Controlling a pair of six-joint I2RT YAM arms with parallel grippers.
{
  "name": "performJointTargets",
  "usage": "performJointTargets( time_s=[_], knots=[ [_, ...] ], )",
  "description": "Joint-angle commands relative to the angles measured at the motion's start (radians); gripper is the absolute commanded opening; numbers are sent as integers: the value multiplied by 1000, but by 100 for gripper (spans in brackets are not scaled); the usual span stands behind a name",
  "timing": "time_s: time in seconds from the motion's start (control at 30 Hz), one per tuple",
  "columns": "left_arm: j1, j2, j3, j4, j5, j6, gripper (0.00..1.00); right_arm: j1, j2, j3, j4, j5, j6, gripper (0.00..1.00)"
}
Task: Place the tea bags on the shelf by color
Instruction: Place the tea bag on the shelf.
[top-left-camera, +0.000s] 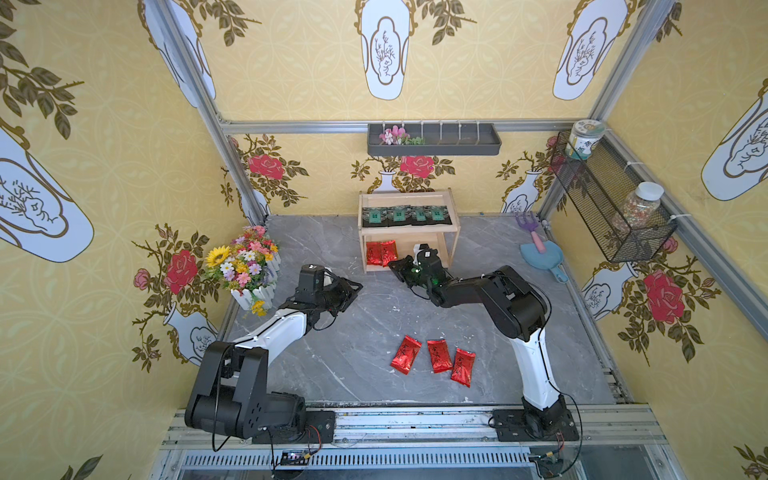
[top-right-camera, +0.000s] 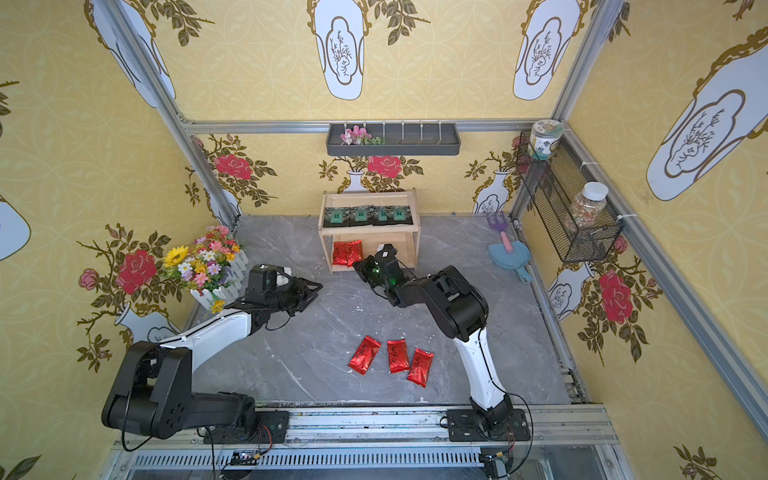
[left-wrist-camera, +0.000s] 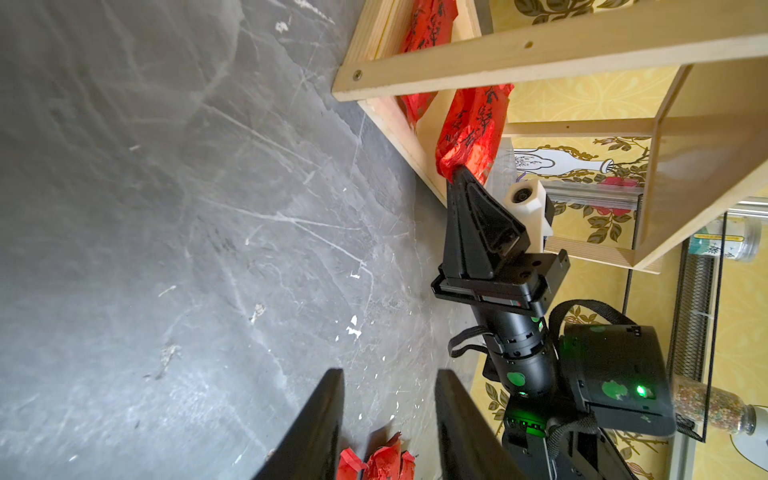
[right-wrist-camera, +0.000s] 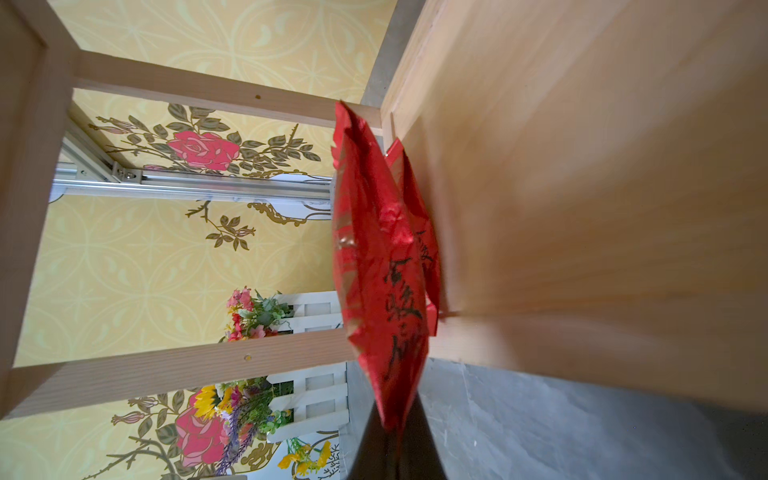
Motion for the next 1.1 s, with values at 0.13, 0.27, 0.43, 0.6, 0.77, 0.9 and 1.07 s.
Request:
performJointTargets(
  time_s=[0.13,0.27,0.43,0.6,0.77,0.9,1.07],
  knots=[
    [14,13,2,26,23,3,42,-11,28,45,-9,-16,-11,0],
    [18,21,1,27,30,3,42,-19,40,63,-15,-22,-8,0],
    [22,24,-1,33,31,4,42,-25,59,90,-30,-25,-6,1],
    [27,28,-1,34,33,4,42,-29,76,110,-34,-34,2,1],
    [33,30,-2,35,39,4,42,-30,95,134,-42,-46,4,1],
    [37,34,-3,36,43,6,42,-33,99,145,-51,-48,2,3],
    [40,41,-6,44,51,4,42,-35,106,154,-63,-51,5,4]
  ],
)
